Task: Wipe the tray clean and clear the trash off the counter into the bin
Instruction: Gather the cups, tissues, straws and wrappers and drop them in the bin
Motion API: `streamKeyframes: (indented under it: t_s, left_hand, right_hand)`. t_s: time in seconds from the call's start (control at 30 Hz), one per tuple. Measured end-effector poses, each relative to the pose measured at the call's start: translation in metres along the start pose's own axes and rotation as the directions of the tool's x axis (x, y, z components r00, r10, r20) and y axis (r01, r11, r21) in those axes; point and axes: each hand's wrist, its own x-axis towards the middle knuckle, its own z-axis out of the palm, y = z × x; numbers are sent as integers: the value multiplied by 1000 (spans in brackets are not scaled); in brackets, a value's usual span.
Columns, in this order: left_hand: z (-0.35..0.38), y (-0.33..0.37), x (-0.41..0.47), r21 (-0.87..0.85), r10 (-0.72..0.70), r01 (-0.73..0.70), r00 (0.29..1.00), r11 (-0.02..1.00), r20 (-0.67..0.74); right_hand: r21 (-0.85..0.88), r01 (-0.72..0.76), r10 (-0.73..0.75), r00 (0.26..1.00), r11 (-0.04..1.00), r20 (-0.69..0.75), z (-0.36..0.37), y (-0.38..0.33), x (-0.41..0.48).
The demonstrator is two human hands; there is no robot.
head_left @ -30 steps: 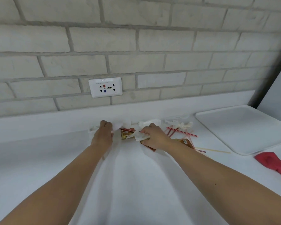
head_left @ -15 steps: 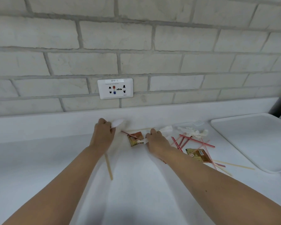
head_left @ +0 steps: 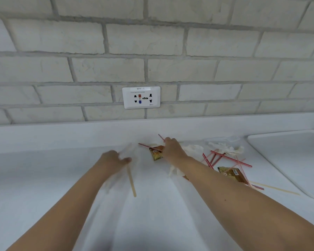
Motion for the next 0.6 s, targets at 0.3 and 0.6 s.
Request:
streamKeyframes:
  t_s: [0.3, 0.6]
  left_hand:
    - [27, 21, -9, 26, -1, 1, 1000, 1000, 26]
    - [46, 19, -7, 143, 137, -140, 990, 980, 28]
  right_hand:
    - [-76, -183, 188, 981, 980, 56, 23, -12, 23]
    - [-35, -50, 51, 998, 998, 30, 16, -2, 0]
